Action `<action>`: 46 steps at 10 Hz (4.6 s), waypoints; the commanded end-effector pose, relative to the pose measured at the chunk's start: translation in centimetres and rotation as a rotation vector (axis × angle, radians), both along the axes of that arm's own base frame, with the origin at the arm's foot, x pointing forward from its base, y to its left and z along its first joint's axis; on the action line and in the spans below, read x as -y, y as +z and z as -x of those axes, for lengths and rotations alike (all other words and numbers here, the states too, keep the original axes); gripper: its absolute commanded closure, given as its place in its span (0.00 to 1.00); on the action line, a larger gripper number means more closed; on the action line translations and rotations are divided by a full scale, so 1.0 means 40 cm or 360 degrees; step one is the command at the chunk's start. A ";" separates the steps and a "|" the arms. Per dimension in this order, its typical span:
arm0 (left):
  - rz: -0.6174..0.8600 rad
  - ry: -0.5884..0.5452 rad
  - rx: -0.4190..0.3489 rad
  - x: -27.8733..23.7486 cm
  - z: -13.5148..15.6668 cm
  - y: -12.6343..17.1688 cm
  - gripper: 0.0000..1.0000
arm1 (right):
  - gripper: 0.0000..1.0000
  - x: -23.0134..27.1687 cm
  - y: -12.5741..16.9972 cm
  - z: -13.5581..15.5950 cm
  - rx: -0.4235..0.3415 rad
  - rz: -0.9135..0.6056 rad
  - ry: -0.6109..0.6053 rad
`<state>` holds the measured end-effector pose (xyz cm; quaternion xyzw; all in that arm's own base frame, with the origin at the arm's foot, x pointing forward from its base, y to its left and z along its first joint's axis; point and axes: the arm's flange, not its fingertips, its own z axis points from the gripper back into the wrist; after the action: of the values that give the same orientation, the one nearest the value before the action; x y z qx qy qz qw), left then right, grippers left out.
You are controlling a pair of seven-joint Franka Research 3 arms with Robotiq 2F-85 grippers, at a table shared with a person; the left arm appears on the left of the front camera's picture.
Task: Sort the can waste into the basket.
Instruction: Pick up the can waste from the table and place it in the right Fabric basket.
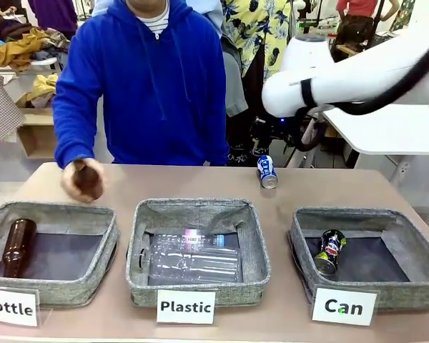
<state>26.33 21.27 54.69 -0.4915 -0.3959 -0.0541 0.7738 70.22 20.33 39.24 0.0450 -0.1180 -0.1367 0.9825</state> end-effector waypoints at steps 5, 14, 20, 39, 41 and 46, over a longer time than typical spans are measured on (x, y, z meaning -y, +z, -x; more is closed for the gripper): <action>0.0289 0.0351 0.0001 -0.260 0.119 -0.108 0.00 | 0.00 -0.035 -0.149 -0.205 -0.0318 0.0240 -0.0045; 0.0143 0.0143 -0.0063 -0.144 0.010 -0.096 0.00 | 0.65 -0.020 -0.211 -0.195 -0.0530 0.0131 0.0032; -0.0150 -0.0090 -0.0137 0.062 -0.098 -0.095 0.00 | 1.00 0.025 -0.102 -0.123 -0.0488 -0.0099 0.0170; -0.0091 -0.0498 -0.0198 0.631 -0.293 -0.344 0.00 | 1.00 0.410 0.136 0.808 -0.0290 -0.0301 0.1583; -0.0091 -0.0498 -0.0198 0.631 -0.293 -0.344 0.00 | 0.00 0.413 0.137 0.783 -0.0200 -0.0217 0.1468; -0.0091 -0.0498 -0.0198 0.631 -0.293 -0.344 0.00 | 0.00 0.426 0.142 0.762 -0.0147 -0.0253 0.1462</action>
<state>38.28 -4.12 40.89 -0.5233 -0.2667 -0.1541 0.7945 39.40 3.19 44.99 0.1514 -0.0240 0.3076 0.9391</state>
